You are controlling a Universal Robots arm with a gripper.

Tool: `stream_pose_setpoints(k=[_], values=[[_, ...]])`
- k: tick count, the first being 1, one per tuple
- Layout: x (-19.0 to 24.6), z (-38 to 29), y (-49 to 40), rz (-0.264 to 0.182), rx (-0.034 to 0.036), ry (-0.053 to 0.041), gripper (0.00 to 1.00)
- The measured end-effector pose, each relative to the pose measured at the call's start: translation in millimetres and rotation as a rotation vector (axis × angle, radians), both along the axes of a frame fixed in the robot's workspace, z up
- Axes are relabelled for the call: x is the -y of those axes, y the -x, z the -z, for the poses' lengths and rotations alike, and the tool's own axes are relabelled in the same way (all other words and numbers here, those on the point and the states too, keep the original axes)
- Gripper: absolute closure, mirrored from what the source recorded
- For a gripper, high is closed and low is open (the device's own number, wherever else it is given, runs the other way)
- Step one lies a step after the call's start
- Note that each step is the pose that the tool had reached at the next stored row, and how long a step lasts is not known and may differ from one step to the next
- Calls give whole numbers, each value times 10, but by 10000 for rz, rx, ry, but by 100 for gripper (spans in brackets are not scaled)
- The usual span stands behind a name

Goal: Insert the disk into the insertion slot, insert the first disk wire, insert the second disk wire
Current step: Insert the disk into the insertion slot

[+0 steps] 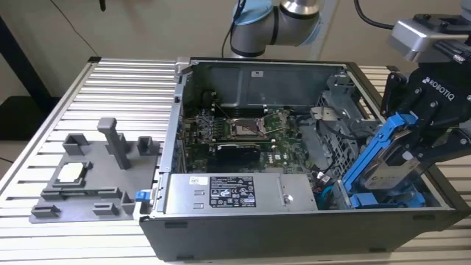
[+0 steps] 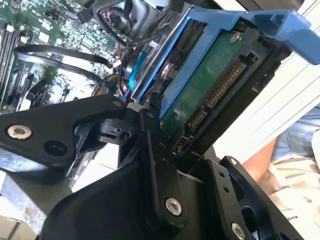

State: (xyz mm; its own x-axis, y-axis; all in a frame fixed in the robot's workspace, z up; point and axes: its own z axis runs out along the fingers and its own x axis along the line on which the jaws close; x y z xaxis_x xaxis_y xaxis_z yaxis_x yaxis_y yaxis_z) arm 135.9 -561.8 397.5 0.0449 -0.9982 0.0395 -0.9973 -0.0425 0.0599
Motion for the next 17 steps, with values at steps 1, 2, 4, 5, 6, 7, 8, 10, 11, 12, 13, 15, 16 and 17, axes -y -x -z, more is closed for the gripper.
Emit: stream_pose_setpoints(k=[1,2,4,5,6,7,8,10,11,12,13,15,16,17], values=[[-2,19,0,0,0,-2,67],[-5,36,0,0,-1,-1,67],[-16,74,0,1,-1,-1,67],[-24,91,1,1,-2,1,67],[-36,108,1,1,-2,0,67],[-51,128,1,1,-1,-11,67],[-61,147,1,1,-1,-19,67],[-64,164,0,0,-1,-22,67],[-64,164,0,0,-1,-23,67],[-64,164,0,0,-1,-21,67],[-64,165,0,0,-1,-21,67],[-66,168,-1,-4,1,-34,67],[-65,167,-1,-4,1,-26,66],[-65,166,-1,-2,0,-23,60]])
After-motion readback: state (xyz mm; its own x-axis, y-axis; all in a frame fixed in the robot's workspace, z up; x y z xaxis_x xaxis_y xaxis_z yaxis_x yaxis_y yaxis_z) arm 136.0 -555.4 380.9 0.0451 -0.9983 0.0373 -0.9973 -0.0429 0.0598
